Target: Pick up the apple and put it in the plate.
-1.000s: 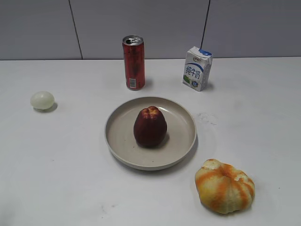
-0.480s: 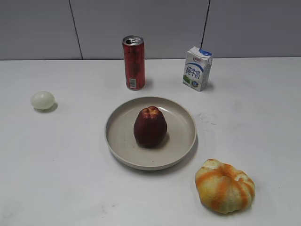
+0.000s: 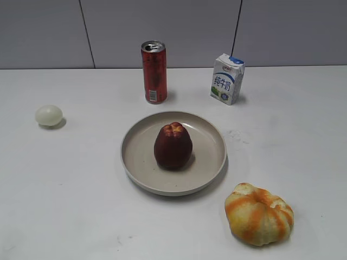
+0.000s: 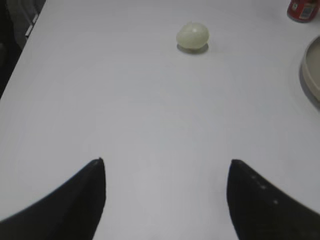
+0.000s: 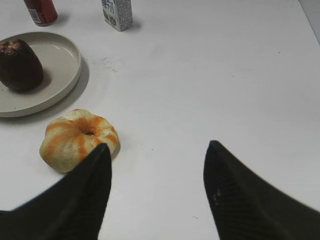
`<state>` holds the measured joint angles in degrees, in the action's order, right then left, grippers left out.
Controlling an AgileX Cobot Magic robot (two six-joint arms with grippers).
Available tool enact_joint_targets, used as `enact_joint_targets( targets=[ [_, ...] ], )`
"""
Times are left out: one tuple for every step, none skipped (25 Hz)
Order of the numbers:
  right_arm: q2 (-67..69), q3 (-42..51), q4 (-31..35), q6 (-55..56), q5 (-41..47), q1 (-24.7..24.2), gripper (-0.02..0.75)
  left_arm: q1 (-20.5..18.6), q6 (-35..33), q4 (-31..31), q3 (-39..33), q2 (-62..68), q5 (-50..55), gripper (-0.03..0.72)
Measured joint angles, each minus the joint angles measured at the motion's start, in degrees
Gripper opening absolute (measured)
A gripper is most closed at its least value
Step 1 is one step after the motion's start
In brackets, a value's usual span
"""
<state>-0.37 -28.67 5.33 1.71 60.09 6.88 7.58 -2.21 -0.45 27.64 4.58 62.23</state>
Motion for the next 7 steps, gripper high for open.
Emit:
enact_joint_targets(
  targets=[
    [0.00, 0.00, 0.00, 0.00, 0.00, 0.00, 0.445, 0.00, 0.00, 0.00, 0.00, -1.16, 0.00, 0.572],
    [0.00, 0.00, 0.00, 0.00, 0.00, 0.00, 0.445, 0.00, 0.00, 0.12, 0.00, -2.23, 0.00, 0.572],
    [0.00, 0.00, 0.00, 0.06, 0.00, 0.00, 0.445, 0.00, 0.00, 0.45, -0.07, -3.54, 0.00, 0.572],
    [0.00, 0.00, 0.00, 0.06, 0.00, 0.00, 0.445, 0.00, 0.00, 0.45, -0.07, -4.36, 0.16, 0.572],
    [0.00, 0.00, 0.05, 0.06, 0.00, 0.00, 0.445, 0.00, 0.00, 0.45, -0.07, -4.70, 0.16, 0.572],
    [0.00, 0.00, 0.05, 0.06, 0.00, 0.00, 0.445, 0.00, 0.00, 0.92, -0.07, -4.70, 0.23, 0.572],
    [0.00, 0.00, 0.05, 0.06, 0.00, 0.00, 0.445, -0.02, 0.00, 0.92, -0.07, -4.70, 0.23, 0.572]
  ],
)
